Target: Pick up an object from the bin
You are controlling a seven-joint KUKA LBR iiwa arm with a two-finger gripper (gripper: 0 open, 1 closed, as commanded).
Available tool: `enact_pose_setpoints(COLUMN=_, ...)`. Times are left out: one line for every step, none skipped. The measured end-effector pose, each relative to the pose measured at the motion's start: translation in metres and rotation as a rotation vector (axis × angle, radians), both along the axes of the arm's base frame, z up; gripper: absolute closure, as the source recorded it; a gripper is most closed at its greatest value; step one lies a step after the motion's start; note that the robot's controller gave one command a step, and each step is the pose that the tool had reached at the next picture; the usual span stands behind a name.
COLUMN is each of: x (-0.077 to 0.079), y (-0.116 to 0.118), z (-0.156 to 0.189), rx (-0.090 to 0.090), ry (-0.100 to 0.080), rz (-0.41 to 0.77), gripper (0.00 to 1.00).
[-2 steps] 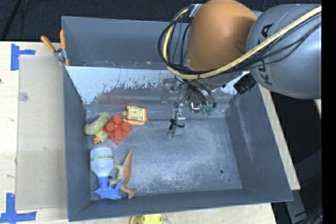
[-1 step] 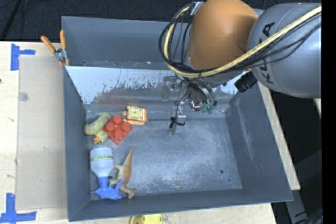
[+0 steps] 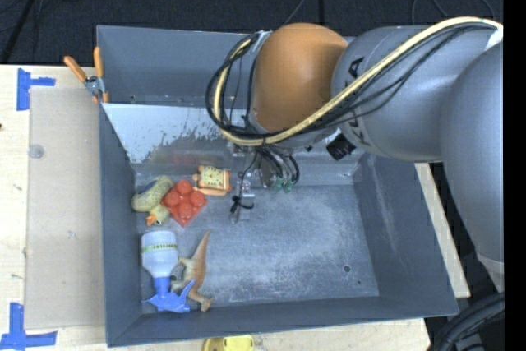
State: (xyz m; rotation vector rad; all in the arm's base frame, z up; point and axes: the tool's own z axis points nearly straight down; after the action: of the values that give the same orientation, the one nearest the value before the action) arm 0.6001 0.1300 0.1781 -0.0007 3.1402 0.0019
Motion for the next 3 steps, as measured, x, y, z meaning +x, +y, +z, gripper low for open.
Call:
enact_pose_setpoints(x=0.015, y=0.015, z=-0.028, rx=-0.002, ry=0.010, rz=-0.152, gripper=0.00)
enact_pose_setpoints(x=0.020, y=0.053, z=-0.041, rx=0.000, ry=-0.001, rz=0.032, gripper=0.00)
enact_pose_setpoints(x=0.017, y=0.064, z=-0.084, rx=-0.001, ry=0.005, rz=-0.206, gripper=0.00)
